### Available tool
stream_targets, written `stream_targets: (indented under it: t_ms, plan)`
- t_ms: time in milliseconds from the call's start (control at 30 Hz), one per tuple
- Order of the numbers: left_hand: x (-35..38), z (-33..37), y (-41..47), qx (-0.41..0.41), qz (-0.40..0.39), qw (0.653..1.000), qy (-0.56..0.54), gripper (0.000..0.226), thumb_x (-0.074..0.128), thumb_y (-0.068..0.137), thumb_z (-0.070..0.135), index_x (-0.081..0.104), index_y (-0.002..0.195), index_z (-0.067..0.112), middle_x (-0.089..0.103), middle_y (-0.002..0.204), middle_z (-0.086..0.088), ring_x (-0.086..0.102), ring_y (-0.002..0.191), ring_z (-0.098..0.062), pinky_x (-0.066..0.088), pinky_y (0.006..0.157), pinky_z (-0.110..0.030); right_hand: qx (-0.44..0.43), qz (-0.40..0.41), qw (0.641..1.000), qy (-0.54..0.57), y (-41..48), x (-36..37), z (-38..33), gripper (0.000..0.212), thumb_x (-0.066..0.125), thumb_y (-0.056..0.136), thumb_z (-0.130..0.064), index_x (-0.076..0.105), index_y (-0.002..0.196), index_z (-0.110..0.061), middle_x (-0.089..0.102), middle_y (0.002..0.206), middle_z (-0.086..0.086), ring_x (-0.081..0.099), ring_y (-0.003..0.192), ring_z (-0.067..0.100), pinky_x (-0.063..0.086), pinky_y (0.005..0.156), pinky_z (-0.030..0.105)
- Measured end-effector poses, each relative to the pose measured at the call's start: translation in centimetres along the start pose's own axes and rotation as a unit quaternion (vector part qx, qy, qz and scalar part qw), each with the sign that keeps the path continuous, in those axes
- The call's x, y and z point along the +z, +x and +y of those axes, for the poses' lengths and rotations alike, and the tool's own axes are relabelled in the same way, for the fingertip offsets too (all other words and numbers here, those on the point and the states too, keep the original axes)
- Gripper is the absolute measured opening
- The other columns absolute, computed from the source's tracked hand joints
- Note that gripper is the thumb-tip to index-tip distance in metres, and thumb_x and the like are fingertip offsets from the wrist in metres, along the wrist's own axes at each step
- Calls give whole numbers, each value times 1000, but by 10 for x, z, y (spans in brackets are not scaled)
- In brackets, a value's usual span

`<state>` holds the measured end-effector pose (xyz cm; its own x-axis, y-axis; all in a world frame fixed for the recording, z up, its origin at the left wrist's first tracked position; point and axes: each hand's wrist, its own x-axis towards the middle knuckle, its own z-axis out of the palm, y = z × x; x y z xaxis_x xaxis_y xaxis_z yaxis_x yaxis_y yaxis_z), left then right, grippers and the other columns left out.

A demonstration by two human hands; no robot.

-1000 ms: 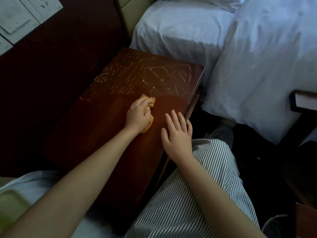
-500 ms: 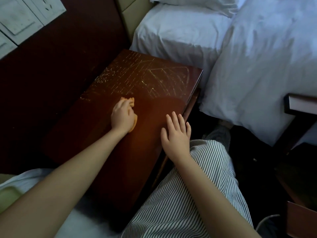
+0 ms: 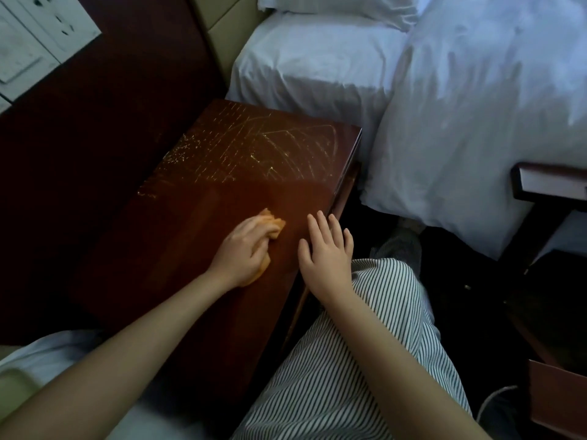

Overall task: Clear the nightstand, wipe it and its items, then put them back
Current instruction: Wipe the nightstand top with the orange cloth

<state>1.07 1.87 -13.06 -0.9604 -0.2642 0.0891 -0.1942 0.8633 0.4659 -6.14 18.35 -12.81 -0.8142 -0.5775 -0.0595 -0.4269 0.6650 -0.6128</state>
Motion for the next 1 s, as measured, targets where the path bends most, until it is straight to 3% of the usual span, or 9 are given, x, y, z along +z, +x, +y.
stream_targets:
  t_ms: [167, 267, 500, 700, 867, 1000]
  plan:
    - [-4, -18, 32, -184, 111, 976, 34, 33, 43, 94, 10, 57, 123, 14, 48, 137, -6, 35, 132, -23, 31, 107, -38, 9, -3, 1000, 10, -1, 1, 0, 53, 28, 101, -35, 17, 151, -22, 10, 159, -3, -5, 145, 12, -13, 113, 33]
    - [6, -3, 63, -212, 140, 966, 39, 33, 42, 94, 9, 56, 123, 15, 49, 136, -5, 35, 133, -22, 29, 107, -34, 20, 9, 1000, 12, 0, 0, 0, 53, 29, 101, -34, 18, 151, -21, 10, 158, -3, -4, 145, 13, -11, 114, 33]
    - [34, 45, 74, -105, 82, 991, 20, 36, 42, 94, 10, 54, 128, 16, 48, 137, -5, 34, 134, -22, 30, 108, -36, 25, 30, 999, 37, 3, 1, 1, 54, 31, 101, -31, 14, 151, -20, 11, 158, -3, -1, 145, 12, -8, 115, 33]
    - [14, 17, 17, 19, -3, 1000, -1, 34, 44, 90, 15, 60, 119, 22, 51, 133, 2, 39, 130, -17, 34, 105, -34, 42, 38, 997, 56, 6, -1, 6, 55, 31, 101, -31, 12, 151, -22, 9, 159, -3, -2, 145, 11, -9, 114, 32]
    - [-1, -18, 39, -144, 89, 985, 25, 32, 43, 93, 11, 59, 120, 17, 49, 135, -3, 38, 130, -22, 34, 106, -40, 50, 32, 997, 50, 6, 1, 6, 54, 29, 101, -31, 12, 151, -22, 8, 159, -3, -4, 145, 11, -10, 114, 34]
    - [14, 3, 75, -205, 130, 970, 33, 33, 43, 93, 9, 58, 122, 15, 47, 138, -5, 33, 134, -21, 28, 108, -35, 59, 39, 997, 43, 4, -1, 6, 54, 29, 101, -31, 13, 151, -22, 9, 159, -3, -2, 145, 12, -9, 114, 34]
